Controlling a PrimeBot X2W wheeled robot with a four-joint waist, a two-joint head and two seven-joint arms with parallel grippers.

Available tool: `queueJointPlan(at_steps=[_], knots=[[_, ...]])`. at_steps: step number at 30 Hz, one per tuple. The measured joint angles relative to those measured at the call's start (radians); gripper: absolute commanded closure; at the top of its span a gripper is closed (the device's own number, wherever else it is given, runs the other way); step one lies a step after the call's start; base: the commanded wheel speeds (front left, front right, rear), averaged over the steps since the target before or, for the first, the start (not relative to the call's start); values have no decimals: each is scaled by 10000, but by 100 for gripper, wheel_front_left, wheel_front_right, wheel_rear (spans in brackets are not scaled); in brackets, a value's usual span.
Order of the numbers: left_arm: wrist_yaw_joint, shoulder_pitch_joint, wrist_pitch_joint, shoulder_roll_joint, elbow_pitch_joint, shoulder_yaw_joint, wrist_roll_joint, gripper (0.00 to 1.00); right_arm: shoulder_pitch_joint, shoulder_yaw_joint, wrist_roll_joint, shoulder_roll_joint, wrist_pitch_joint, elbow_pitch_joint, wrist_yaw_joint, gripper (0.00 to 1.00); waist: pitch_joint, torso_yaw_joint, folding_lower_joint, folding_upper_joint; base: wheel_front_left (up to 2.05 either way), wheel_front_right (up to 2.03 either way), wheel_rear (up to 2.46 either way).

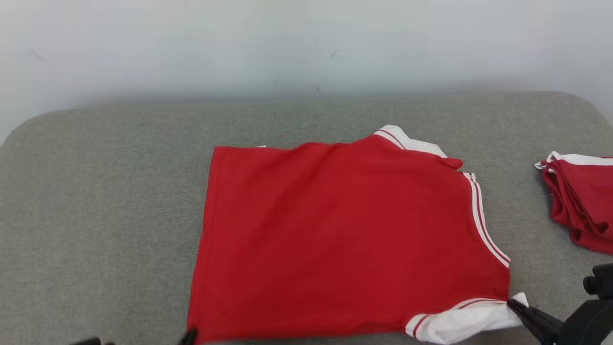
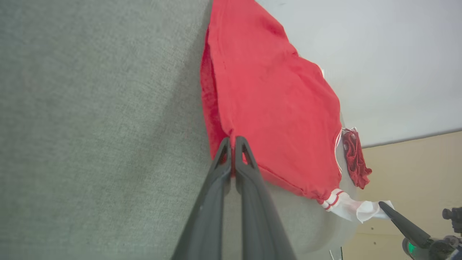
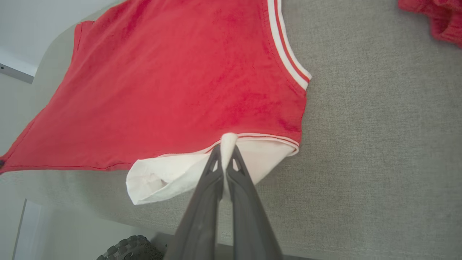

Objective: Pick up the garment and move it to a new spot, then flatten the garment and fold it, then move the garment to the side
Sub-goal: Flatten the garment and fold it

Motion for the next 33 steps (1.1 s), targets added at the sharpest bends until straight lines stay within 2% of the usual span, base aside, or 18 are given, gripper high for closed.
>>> queueJointPlan(at_steps=[11, 15, 22, 27, 33], knots=[[617, 2017, 535, 663, -470, -111, -134, 100, 697, -917, -420, 777, 1062, -502, 0, 100, -107, 180, 0, 0, 0, 0, 0], [876, 2305, 548, 951, -581, -159, 211, 100, 1111, -1467, -405, 1312, 1739, -897, 0, 100, -91, 242, 0, 0, 0, 0, 0], [988, 2331, 755, 1101, -629, -508, 543, 100, 1761, -2351, -234, 2173, 3060, -1630, 0, 100, 13, 168, 0, 1, 0, 0, 0], [1037, 1874, 345, 1074, -573, -428, 1001, 100, 1319, -2109, -267, 2134, 2545, -1948, 0, 100, 125, 35, 0, 1, 0, 0, 0], [794, 228, -437, 652, 454, -794, 2033, 100, 399, -773, -288, 974, 399, -1266, 0, 100, 180, 37, 2, 1, 0, 0, 0]])
